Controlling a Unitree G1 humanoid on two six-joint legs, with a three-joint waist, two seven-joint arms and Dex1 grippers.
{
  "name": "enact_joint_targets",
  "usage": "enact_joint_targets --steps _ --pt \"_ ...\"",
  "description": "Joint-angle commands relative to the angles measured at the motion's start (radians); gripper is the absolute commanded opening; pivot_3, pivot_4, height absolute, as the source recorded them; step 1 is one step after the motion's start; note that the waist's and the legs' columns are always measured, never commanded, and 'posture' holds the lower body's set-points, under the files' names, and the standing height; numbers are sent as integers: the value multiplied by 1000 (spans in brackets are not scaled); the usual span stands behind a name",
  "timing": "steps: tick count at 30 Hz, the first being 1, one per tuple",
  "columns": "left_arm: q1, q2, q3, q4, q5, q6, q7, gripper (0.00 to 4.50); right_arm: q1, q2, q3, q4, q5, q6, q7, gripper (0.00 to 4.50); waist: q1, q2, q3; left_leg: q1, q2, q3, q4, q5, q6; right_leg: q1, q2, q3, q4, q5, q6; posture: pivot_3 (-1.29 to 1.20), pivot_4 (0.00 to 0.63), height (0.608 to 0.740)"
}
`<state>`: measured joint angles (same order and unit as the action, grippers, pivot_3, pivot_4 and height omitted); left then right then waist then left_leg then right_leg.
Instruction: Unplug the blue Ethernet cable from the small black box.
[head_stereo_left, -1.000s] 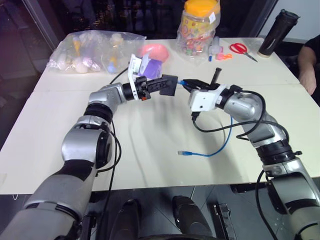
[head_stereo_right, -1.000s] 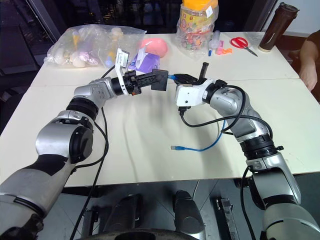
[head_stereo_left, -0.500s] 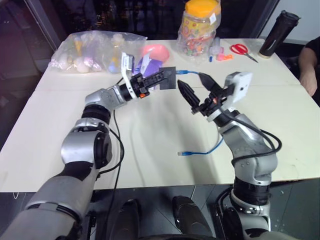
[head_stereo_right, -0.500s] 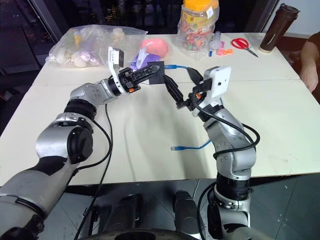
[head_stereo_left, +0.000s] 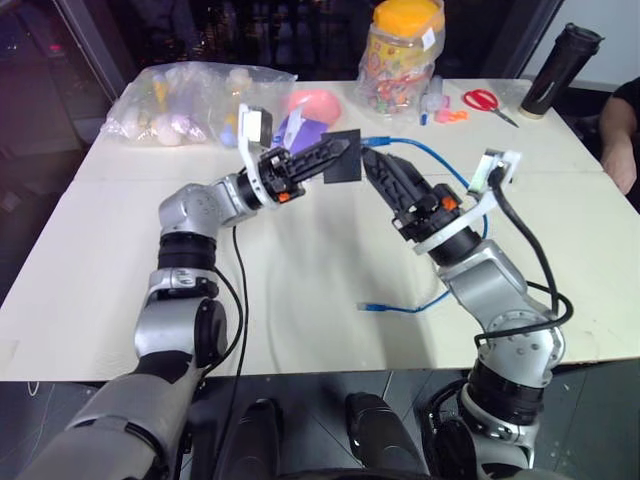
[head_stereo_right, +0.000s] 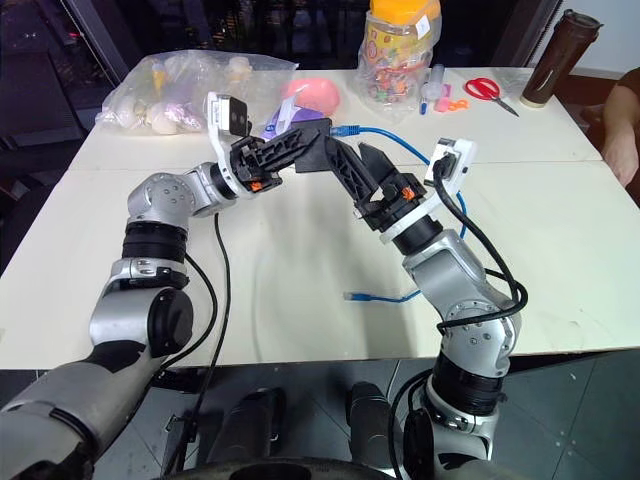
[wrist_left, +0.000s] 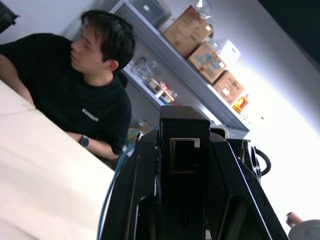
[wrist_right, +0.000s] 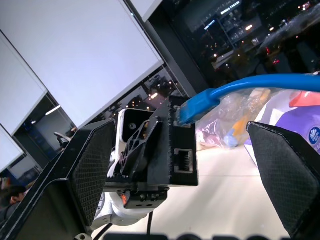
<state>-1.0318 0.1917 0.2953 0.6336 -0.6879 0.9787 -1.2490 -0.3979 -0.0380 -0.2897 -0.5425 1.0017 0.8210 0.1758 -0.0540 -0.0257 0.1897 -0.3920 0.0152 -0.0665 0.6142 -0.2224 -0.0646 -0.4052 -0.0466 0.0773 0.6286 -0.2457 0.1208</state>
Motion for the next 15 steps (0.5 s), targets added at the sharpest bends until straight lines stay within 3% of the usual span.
enact_joint_targets --steps 1,14,15 --pt "-9 -6 7 -55 -51 14 20 501 -5 -14 12 7 38 -43 12 4352 1 0 0 0 0 0 0 0 0 0 0 0 0 0 0 0 150 739" --pt "7 -18 -15 -85 -97 35 47 501 -27 -1 61 87 60 -155 16 4352 7 0 0 0 0 0 0 0 0 0 0 0 -1 0 0 0 150 739" --pt "12 -19 -18 -91 -101 37 49 501 -28 -2 66 91 62 -159 17 4119 8 0 0 0 0 0 0 0 0 0 0 0 -1 0 0 0 150 739"
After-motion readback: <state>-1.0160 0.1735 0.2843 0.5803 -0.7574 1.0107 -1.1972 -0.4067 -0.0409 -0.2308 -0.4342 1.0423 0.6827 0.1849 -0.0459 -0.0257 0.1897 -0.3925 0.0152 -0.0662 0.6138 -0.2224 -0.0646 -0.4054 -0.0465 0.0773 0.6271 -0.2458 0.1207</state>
